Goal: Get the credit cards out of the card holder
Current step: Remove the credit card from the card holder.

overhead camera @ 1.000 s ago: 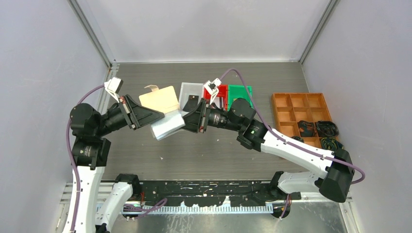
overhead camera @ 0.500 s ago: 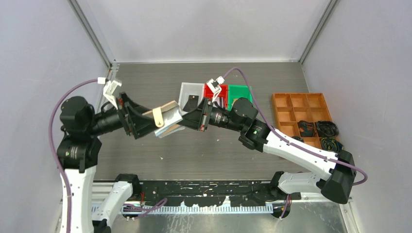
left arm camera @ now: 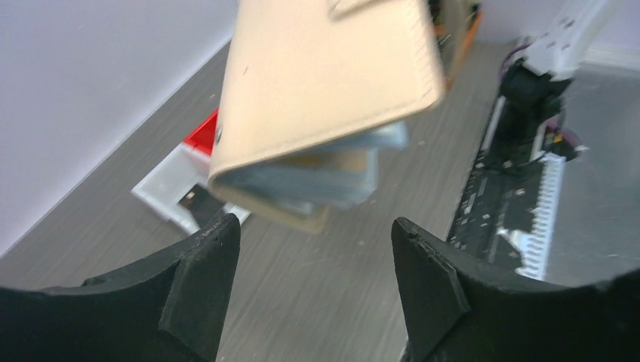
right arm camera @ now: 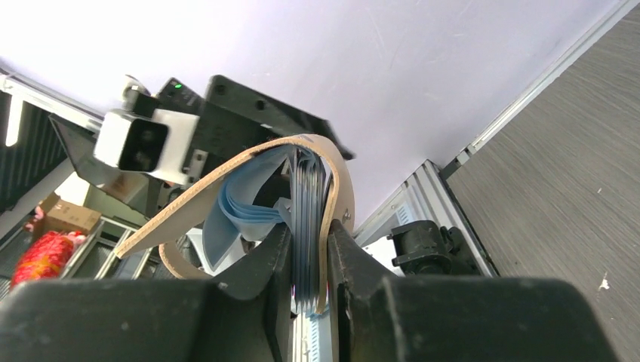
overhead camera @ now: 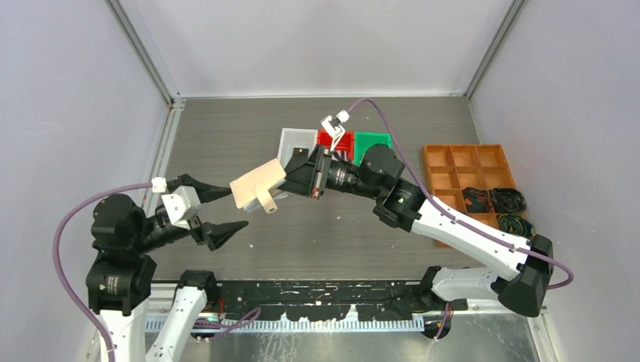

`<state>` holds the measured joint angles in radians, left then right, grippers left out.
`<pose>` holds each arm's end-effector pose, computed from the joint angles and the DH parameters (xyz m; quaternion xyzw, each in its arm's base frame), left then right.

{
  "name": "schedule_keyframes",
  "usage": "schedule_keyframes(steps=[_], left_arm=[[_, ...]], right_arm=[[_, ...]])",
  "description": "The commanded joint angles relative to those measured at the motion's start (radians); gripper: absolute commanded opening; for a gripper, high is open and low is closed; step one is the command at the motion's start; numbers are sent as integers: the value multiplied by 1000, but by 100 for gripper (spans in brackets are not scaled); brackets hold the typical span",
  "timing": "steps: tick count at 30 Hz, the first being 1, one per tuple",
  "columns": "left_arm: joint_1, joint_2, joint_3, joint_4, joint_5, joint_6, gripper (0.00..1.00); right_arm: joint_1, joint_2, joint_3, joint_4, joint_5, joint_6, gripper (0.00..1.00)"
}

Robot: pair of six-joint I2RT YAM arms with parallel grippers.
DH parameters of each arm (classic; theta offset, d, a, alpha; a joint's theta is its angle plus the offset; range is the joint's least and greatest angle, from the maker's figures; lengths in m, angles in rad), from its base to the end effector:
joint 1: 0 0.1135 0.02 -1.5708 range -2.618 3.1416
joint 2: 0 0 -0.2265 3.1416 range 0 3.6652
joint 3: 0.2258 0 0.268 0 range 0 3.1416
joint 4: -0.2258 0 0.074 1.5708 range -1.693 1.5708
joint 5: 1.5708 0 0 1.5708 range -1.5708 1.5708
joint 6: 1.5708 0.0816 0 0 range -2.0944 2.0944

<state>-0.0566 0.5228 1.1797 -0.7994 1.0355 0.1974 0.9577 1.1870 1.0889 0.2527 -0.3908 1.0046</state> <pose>0.1043 -0.0762 0.4172 0.4047 0.6103 -0.3330 0.5940 0.1752 0.3031 0.3807 -0.1325 0.6413 0.6895 0.3094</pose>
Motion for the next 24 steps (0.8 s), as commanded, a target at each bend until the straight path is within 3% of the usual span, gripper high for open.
schedule_keyframes(steps=[1, 5, 8, 10, 13, 17, 19, 24], left_arm=[[4, -67, -97, 178, -158, 82, 73], [4, -78, -113, 253, -170, -13, 71], [4, -54, -74, 200, -95, -40, 71], [4, -35, -32, 116, -12, -24, 71], [4, 13, 47, -129, 119, 122, 72], [4, 58, 114, -353, 145, 289, 72], [4, 56, 107, -325, 129, 269, 72], [4, -56, -43, 95, -12, -43, 69]], right_arm=[[0, 13, 81, 38, -42, 43, 1], [7, 41, 100, -11, -52, 33, 1], [14, 58, 109, -35, -59, 25, 1], [16, 63, 111, -48, -57, 19, 1], [15, 63, 112, -64, -50, 8, 1], [16, 67, 128, -98, -42, -11, 1], [19, 73, 137, -101, -46, -11, 1], [39, 84, 156, -131, -39, -29, 1]])
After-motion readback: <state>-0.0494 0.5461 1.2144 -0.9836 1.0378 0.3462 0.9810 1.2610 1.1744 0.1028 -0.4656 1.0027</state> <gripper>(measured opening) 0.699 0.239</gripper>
